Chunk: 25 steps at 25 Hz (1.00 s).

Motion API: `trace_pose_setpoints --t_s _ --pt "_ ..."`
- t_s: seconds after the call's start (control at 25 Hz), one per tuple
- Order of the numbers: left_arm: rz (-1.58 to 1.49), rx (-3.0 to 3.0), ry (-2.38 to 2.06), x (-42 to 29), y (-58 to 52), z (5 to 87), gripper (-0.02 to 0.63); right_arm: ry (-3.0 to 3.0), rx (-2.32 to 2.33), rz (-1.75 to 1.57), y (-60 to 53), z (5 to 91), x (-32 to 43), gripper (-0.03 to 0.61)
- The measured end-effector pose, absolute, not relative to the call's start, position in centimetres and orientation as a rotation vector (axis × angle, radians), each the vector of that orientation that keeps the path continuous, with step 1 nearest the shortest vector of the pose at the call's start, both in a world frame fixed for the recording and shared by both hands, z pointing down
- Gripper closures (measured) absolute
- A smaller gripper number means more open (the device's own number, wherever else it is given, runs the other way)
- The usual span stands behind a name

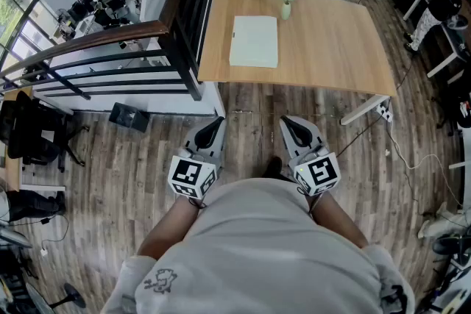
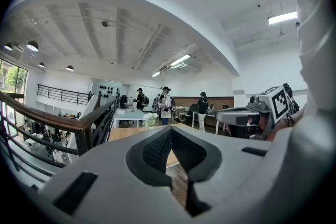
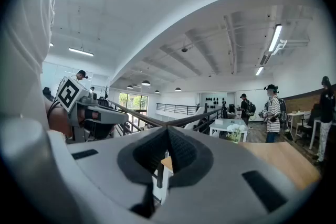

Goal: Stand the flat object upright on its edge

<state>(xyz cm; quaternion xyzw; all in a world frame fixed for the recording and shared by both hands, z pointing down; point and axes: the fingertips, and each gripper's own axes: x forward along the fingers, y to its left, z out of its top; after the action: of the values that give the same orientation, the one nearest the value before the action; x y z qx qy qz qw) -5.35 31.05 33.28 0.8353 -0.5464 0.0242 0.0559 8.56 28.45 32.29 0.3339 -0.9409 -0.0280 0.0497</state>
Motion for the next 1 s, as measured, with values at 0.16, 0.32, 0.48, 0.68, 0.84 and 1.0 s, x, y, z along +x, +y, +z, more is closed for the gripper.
trace_pose_setpoints --t_s 0.16,0.32,0.48,0.68,0.84,1.0 --pt "0.077 2.532 -1.67 -5.3 30.6 33.2 0.607 -2.868 1.019 -0.075 27.9 32.3 8.6 0.574" --pt "0.083 2.522 -1.666 -5.3 29.7 33.6 0.607 -2.877 1.005 -0.061 27.0 32.7 8.5 0.574" --pt "0.075 2.53 -1.657 -4.8 28.5 33.7 0.607 -2.879 0.995 -0.041 25.8 33.0 8.8 0.574" --pt "0.075 2.543 -1.648 -3.8 26.7 34.0 0.607 -2.895 0.985 -0.018 23.7 33.4 9.4 0.572" --pt "0.081 2.526 -1.678 -3.2 23.9 34.2 0.606 -2.892 1.018 -0.016 20.7 33.6 10.5 0.572" --pt "0.08 2.505 -1.716 -2.0 20.4 34.0 0.543 -2.906 0.989 0.017 17.0 33.7 11.9 0.528"
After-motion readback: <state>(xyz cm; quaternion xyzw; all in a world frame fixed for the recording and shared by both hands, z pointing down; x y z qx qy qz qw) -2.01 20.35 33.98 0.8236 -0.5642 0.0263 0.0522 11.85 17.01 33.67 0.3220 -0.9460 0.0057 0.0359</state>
